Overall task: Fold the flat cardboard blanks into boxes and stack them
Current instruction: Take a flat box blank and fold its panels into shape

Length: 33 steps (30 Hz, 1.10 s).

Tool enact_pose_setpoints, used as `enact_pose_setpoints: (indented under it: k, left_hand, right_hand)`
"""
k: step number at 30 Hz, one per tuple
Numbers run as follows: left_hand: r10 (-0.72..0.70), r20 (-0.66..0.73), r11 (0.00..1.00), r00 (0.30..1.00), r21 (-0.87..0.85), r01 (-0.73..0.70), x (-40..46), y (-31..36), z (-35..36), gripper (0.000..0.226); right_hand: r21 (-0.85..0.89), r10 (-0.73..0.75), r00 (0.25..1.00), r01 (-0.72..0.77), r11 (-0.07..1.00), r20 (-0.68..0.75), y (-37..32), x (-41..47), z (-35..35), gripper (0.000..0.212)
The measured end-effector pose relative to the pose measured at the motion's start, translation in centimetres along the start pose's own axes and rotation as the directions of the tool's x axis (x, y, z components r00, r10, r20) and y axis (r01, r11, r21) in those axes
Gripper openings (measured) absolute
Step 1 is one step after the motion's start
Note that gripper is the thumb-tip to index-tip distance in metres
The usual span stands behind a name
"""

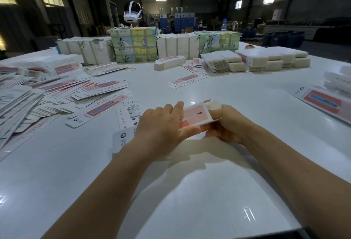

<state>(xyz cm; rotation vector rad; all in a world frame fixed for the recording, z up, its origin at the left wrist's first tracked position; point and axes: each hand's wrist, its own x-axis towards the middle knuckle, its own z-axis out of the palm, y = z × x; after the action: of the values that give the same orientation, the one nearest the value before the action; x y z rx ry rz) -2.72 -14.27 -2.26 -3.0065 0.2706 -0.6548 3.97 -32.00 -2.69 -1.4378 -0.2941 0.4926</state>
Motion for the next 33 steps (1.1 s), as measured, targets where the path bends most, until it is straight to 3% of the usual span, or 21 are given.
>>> enact_pose_setpoints:
  k: [2,4,5,7,8,10,13,17,21,25,30,33]
  left_hand:
    - [-0.036,-0.004,0.998,0.999,-0.055,0.036,0.1,0.0,0.1,0.087]
    - [-0.096,-0.063,0.993,0.993,-0.079,0.09,0.1,-0.4,-0.2,0.08]
    - [-0.127,-0.092,0.989,0.988,-0.084,0.119,0.0,-0.7,-0.4,0.083]
    - [-0.187,-0.117,0.979,0.975,-0.101,0.176,-0.2,-1.2,-0.6,0.084]
    - [-0.216,-0.113,0.973,0.97,-0.102,0.205,-0.3,-1.4,-0.7,0.082]
    - [-0.26,-0.09,0.964,0.961,-0.089,0.252,-0.2,-1.4,-0.4,0.076]
    - [-0.296,-0.062,0.952,0.953,-0.1,0.289,0.1,-1.2,0.1,0.067]
    - [-0.275,-0.064,0.956,0.959,-0.127,0.265,0.4,-0.6,0.4,0.07]
    - [-0.264,-0.054,0.955,0.963,-0.152,0.253,0.5,-0.4,0.2,0.081]
    - [-0.28,-0.018,0.945,0.96,-0.182,0.273,0.5,-0.8,0.1,0.068]
    - [-0.283,0.011,0.934,0.959,-0.227,0.278,0.5,-0.7,0.0,0.065]
    - [-0.258,0.017,0.938,0.966,-0.237,0.255,0.5,-0.6,0.0,0.068]
  right_hand:
    - [0.025,0.027,0.998,-0.026,0.999,-0.05,-0.2,-0.1,0.3,0.017]
    - [0.102,0.001,0.971,0.024,0.994,-0.24,-0.3,0.0,0.4,0.019]
    - [0.087,-0.083,0.926,0.123,0.989,-0.369,-0.3,0.1,0.3,0.018]
    - [-0.245,-0.411,0.745,0.33,0.912,-0.526,-0.1,-0.4,0.6,0.015]
    - [-0.453,-0.577,0.657,0.376,0.808,-0.485,0.1,-0.6,0.9,0.016]
    - [-0.686,-0.725,0.605,0.375,0.623,-0.328,0.7,-0.9,2.0,0.015]
    - [-0.789,-0.744,0.625,0.326,0.521,-0.234,1.3,-0.8,3.1,0.021]
    - [-0.777,-0.74,0.643,0.357,0.519,-0.199,1.3,-1.1,3.6,0.024]
    - [-0.723,-0.683,0.702,0.363,0.587,-0.202,1.3,-1.0,3.8,0.025]
    - [-0.689,-0.657,0.731,0.381,0.616,-0.183,1.3,-0.8,3.7,0.03]
    - [-0.417,-0.477,0.865,0.38,0.826,-0.157,0.8,-0.9,3.5,0.054]
    - [-0.304,-0.462,0.883,0.42,0.855,-0.083,0.5,-1.1,3.2,0.063]
